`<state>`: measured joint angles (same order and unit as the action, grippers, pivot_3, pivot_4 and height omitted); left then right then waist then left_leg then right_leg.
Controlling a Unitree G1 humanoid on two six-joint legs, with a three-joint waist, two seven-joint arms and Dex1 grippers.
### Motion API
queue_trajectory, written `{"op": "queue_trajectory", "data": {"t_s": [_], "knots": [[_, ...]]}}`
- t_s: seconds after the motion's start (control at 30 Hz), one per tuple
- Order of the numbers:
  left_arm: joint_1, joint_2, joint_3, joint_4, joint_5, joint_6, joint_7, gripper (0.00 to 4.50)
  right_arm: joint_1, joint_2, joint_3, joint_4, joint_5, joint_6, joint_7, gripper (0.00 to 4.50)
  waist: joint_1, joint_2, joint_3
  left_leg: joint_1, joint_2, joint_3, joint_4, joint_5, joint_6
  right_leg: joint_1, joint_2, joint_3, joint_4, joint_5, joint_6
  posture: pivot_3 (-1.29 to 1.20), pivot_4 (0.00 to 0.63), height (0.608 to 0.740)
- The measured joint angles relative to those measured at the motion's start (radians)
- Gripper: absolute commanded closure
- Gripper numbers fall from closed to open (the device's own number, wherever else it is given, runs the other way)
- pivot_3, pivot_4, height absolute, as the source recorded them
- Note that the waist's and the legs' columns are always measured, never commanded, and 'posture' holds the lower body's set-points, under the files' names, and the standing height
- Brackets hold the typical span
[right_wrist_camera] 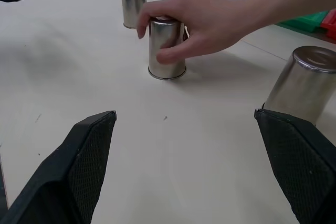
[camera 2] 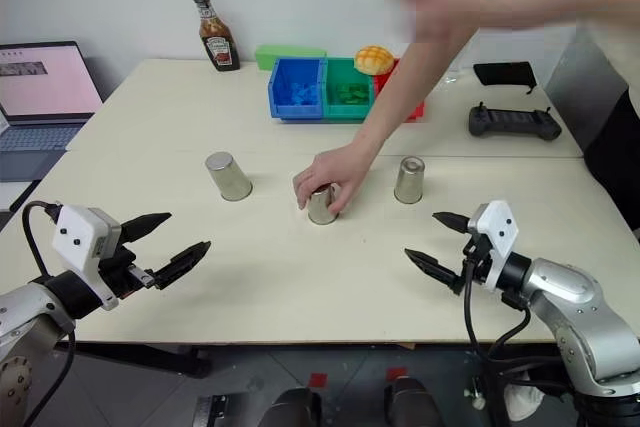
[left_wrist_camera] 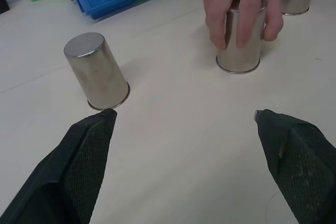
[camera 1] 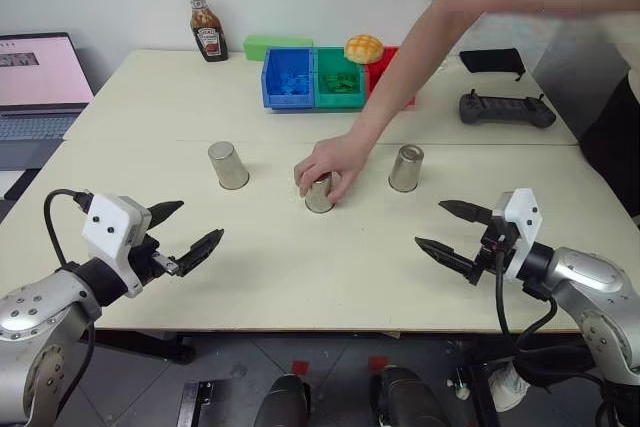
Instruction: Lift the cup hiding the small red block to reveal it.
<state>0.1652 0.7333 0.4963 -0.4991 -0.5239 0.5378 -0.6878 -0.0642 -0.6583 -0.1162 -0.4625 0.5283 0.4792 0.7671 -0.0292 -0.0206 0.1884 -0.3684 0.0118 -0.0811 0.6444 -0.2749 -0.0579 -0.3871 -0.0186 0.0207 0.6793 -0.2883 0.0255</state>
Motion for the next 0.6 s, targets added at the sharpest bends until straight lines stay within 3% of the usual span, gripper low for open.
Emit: {"op": "queue_trajectory", "data": {"t_s": [0.6], "knots": [[-0.005,0.000,-0.013,0.005,0.001,-0.001,-0.001,0.01,0.000,0.000,0.000,0.006,-0.001,-0.005,0.001,0.00,0.000,0.000,0.000,0.000,0.000,0.000,0.000,0.000,0.000,0.000,0.000,0.000,0.000,0.000,0.000,0.00,0.150,0.740]]}}
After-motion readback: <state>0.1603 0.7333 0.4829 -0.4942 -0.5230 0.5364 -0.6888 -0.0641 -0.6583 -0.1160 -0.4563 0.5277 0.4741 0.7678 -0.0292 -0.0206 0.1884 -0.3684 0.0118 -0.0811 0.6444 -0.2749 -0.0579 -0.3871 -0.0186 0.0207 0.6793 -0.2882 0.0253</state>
